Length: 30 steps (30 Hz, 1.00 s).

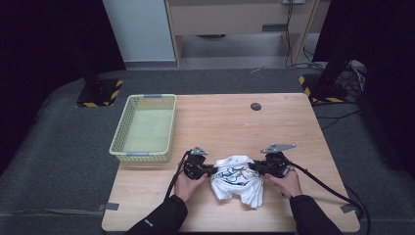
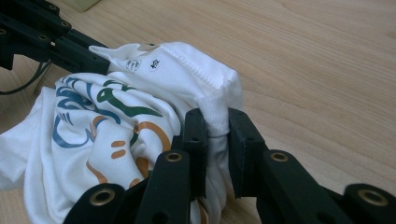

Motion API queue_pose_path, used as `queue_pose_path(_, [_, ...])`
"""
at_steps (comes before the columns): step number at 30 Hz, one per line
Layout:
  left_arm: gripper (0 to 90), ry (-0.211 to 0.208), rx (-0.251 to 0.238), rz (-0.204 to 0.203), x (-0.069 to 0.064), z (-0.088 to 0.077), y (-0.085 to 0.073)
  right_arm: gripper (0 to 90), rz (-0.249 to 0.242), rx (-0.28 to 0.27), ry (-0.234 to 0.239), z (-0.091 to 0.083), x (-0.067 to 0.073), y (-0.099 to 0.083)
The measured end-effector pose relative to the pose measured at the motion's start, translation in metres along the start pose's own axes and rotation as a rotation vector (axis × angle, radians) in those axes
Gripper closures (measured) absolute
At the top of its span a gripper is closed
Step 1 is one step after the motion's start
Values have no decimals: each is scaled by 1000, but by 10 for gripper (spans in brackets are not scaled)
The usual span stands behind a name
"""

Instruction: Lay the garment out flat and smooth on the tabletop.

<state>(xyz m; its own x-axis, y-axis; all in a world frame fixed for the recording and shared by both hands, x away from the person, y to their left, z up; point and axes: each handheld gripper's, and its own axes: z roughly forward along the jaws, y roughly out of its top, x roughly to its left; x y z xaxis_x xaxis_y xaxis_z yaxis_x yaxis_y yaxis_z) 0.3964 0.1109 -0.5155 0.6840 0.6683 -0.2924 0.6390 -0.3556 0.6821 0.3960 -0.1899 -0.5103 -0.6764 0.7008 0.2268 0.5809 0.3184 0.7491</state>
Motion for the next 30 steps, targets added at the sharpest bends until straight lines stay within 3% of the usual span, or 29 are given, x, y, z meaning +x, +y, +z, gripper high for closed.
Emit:
queue_pose_path(6, [820,2,-23,23,-6,-9,4,813,-22,-32,-16,-6,3,2])
queue_pose_path(10, [821,11,-57,54,-12,-17,9,819,-25,-66,-16,-14,5,6])
queue_pose_path(19, [824,37,-150,109,-22,-42,19,829,-86,-130,-44,-31,17,17])
queue_pose_path(30, [827,58,-204,182,-38,-59,33,833,-114,-215,-78,-52,25,30])
